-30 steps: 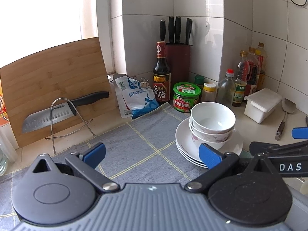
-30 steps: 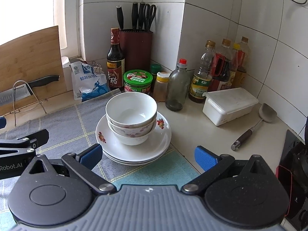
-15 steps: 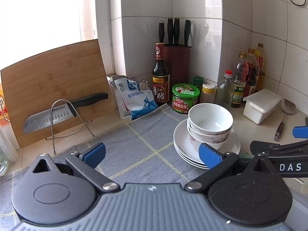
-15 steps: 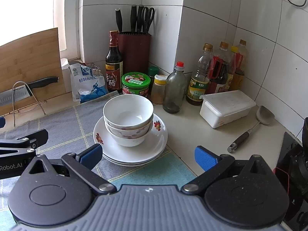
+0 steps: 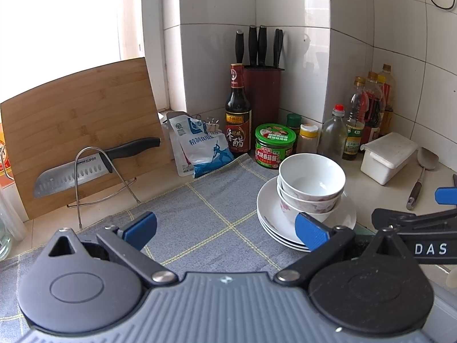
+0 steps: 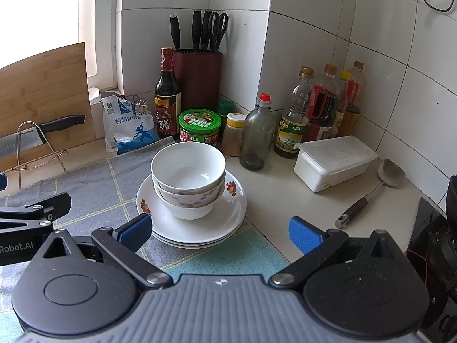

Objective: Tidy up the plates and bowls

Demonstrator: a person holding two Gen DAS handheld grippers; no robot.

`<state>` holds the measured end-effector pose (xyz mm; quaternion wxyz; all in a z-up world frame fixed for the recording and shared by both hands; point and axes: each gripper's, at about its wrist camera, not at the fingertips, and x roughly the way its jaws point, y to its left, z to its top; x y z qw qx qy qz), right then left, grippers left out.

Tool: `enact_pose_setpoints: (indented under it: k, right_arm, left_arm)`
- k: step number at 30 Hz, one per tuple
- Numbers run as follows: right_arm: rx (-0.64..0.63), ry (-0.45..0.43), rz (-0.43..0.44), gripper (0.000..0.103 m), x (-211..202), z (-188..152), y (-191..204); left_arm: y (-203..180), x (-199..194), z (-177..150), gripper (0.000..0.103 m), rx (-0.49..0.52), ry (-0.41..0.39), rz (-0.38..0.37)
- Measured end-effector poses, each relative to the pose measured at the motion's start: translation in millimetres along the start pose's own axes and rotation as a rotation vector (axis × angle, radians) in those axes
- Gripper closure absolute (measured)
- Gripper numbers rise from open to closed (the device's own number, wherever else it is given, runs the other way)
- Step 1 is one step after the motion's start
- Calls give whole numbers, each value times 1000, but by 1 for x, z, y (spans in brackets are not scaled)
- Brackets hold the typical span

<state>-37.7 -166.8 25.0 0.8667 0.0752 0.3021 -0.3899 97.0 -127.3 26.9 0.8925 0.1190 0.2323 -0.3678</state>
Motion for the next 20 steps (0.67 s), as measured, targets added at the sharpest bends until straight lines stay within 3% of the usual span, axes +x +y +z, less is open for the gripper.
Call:
enact_pose_setpoints:
  k: [20]
  right_arm:
    - [-10,-9,-3,0,0,4,3]
  left_arm:
    - [1,0,2,1,-10,3,9]
